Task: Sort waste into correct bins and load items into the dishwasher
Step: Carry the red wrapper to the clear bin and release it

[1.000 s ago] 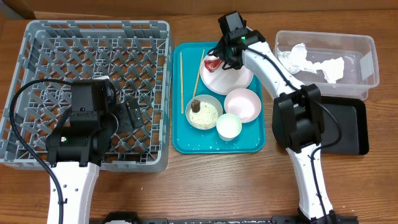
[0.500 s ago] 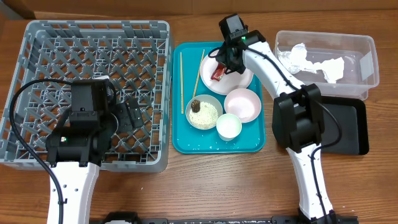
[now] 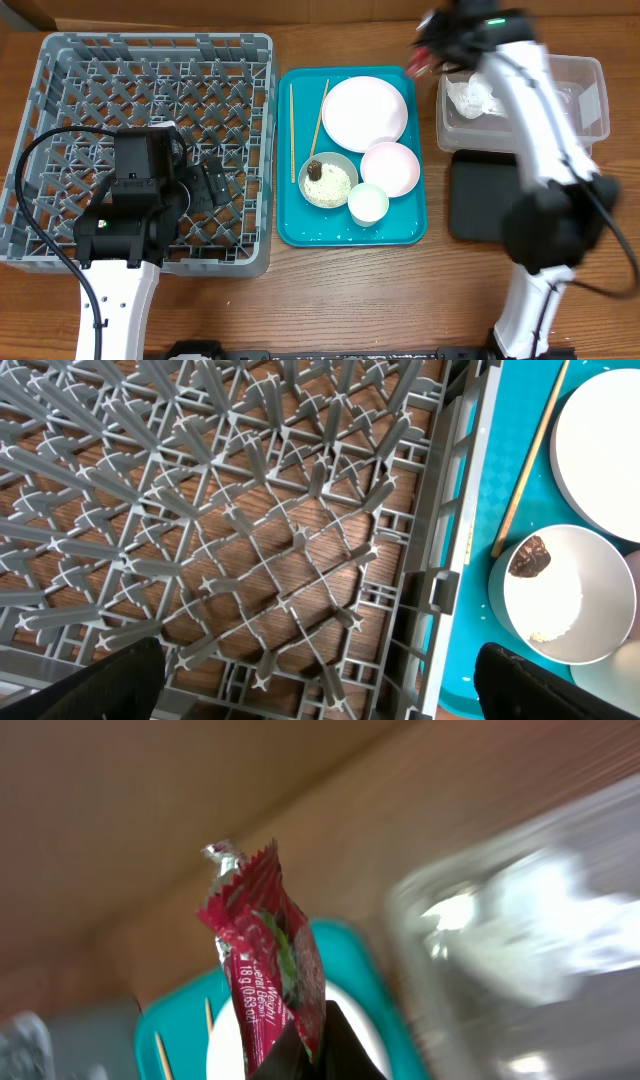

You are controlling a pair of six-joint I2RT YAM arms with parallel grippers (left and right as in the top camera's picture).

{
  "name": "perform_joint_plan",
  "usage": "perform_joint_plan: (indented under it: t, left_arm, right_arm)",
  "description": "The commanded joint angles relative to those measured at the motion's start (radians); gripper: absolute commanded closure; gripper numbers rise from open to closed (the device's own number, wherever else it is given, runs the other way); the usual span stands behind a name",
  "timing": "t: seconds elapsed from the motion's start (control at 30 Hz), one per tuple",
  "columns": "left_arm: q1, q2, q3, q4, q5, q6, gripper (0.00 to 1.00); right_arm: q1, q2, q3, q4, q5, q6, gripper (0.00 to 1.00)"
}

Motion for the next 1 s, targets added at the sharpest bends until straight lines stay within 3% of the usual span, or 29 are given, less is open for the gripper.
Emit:
perform_joint_plan:
  t: [0.0,0.1,0.27,0.37,0.43,0.47,0.53,0.57,0.97]
  left_arm:
    - [0.004,0.0,0.023,0.005,0.012,-0.013,0.0]
    - [0.004,0.0,0.023,0.005,0.012,-0.013,0.0]
    - [0.004,0.0,0.023,0.005,0.012,-0.013,0.0]
    - [0.004,0.0,0.023,0.005,0.012,-0.013,0.0]
    - [0.004,0.0,0.023,0.005,0.012,-0.013,0.0]
    - [0.004,0.0,0.023,0.005,0.012,-0.013,0.0]
    - [0.004,0.0,0.023,0.005,0.012,-0.013,0.0]
    - [0.004,0.0,0.023,0.005,0.012,-0.013,0.0]
    - [0.004,0.0,0.023,0.004,0.012,-0.013,0.0]
  right_arm:
    - [-0.111,-0.03,0.009,-0.034,0.029,0.011,0.96]
    - [-0.2,-0.012,0.006,-0.099,0.029,0.1,0.96]
    - [-0.283,0.041,0.005,-0.161,0.025,0.093,0.95]
    - [-0.293,0.058,0.003,-0.187,0.024,0.091,0.79]
    - [-0.294,0.062,0.003,-0.2,0.025,0.087,0.78]
    - [-0.294,0.062,0.003,-0.201,0.019,0.063,0.71]
    - [-0.294,0.059,0.003,-0.202,0.013,0.001,0.39]
    - [-0.294,0.058,0.003,-0.21,0.013,-0.02,0.33]
    - [-0.32,-0.141,0.003,-0.396,-0.144,-0.275,0.24]
